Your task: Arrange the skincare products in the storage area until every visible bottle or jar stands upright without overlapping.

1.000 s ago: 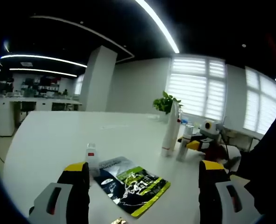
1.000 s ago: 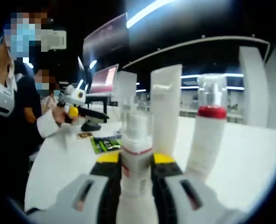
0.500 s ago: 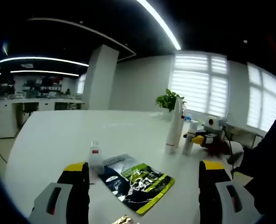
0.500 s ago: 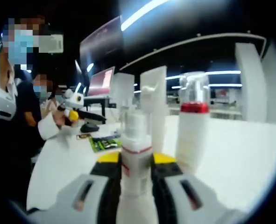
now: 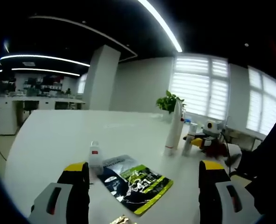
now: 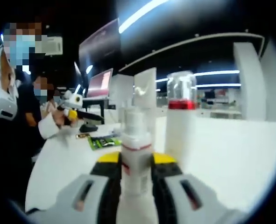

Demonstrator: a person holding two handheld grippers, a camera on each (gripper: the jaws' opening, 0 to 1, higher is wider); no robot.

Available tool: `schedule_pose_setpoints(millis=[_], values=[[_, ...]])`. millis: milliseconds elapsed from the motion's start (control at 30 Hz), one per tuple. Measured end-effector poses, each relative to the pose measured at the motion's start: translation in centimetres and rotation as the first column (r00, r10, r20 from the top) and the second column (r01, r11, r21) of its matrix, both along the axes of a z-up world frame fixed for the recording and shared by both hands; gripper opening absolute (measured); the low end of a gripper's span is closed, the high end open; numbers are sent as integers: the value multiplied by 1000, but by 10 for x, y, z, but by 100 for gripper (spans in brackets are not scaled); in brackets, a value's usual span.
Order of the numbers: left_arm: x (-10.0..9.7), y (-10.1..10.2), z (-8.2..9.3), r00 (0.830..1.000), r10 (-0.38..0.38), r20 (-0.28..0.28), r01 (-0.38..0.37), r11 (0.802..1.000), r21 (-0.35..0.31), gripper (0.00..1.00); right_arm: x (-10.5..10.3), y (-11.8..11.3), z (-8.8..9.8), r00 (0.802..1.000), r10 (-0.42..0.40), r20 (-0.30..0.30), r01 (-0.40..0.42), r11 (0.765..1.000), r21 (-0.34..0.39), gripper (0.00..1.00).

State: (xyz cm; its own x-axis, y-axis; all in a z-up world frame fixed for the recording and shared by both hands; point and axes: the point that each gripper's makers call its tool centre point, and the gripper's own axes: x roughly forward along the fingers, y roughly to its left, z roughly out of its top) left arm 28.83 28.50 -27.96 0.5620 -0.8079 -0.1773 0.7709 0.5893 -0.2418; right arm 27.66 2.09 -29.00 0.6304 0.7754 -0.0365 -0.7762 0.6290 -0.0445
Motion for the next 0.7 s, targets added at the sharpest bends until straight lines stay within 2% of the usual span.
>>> schedule_pose_setpoints(millis=[200,400,700], values=[[-1,0,1,1000,1,-2,-1,1000,-3,99,-1,-4,-2,1000,-9,4,9,1000,-9,22],[-5,0,2,1000,-3,-5,3,1000,22,100,-2,-13,-5,1000,-14,-7,14,1000,-17,22],[-5,-3,-2,1000,-11,-17,11,1000,29,100,-3,-16,-10,999,16,-31,-16,1000,-16,22]])
